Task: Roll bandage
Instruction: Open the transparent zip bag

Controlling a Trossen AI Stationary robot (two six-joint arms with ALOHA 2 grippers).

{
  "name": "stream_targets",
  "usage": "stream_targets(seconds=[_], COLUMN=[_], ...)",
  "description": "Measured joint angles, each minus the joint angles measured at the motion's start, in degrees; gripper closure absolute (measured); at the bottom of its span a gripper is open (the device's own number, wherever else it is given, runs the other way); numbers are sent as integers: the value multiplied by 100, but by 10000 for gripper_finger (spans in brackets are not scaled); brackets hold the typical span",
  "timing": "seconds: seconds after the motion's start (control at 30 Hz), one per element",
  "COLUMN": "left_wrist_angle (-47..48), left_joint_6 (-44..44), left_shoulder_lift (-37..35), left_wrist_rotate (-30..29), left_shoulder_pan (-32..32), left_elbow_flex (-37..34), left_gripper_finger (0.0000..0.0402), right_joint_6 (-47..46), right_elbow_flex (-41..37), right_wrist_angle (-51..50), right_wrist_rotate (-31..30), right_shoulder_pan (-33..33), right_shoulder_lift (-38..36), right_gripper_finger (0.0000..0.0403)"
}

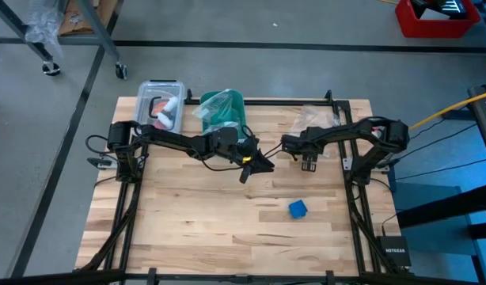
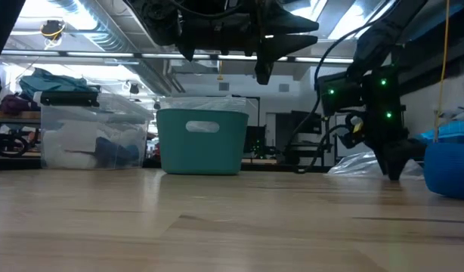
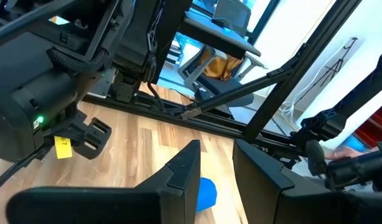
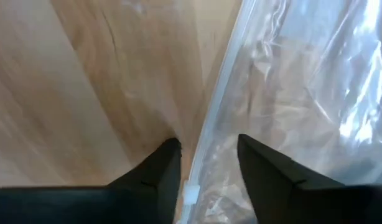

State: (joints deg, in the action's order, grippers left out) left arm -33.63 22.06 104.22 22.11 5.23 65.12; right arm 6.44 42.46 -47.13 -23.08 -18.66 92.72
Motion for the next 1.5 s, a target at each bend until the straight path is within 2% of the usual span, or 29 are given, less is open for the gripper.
stream_targets(seconds=[0.17, 0.2, 0.53, 0.87, 1.1, 1.33, 1.5], left_wrist_angle=[2, 1, 0, -10, -37, -36, -26], left_joint_6=[2, 2, 2, -154, -1539, -2233, -2401], left_shoulder_lift=[1, 0, 2, 2, 2, 2, 4], left_wrist_rotate=[0, 0, 1, 0, -15, -886, -1453], left_shoulder_pan=[0, 0, 0, -36, -314, -622, -763], left_elbow_flex=[0, 0, 0, 0, 0, 0, 43], left_gripper_finger=[315, 315, 315, 315, 315, 315, 315], right_joint_6=[46, 156, 132, -56, -611, -1156, -1623], right_elbow_flex=[-26, -26, -26, -13, -13, -11, -11], right_wrist_angle=[42, 28, -339, -471, -569, -442, 109], right_wrist_rotate=[32, 34, 839, 2572, 3835, 5182, 6080], right_shoulder_pan=[-1, -6, -12, -12, -12, -12, -10], right_shoulder_lift=[-18, -44, -545, -2036, -3023, -3531, -3673], right_gripper_finger=[377, 389, 395, 400, 401, 401, 401])
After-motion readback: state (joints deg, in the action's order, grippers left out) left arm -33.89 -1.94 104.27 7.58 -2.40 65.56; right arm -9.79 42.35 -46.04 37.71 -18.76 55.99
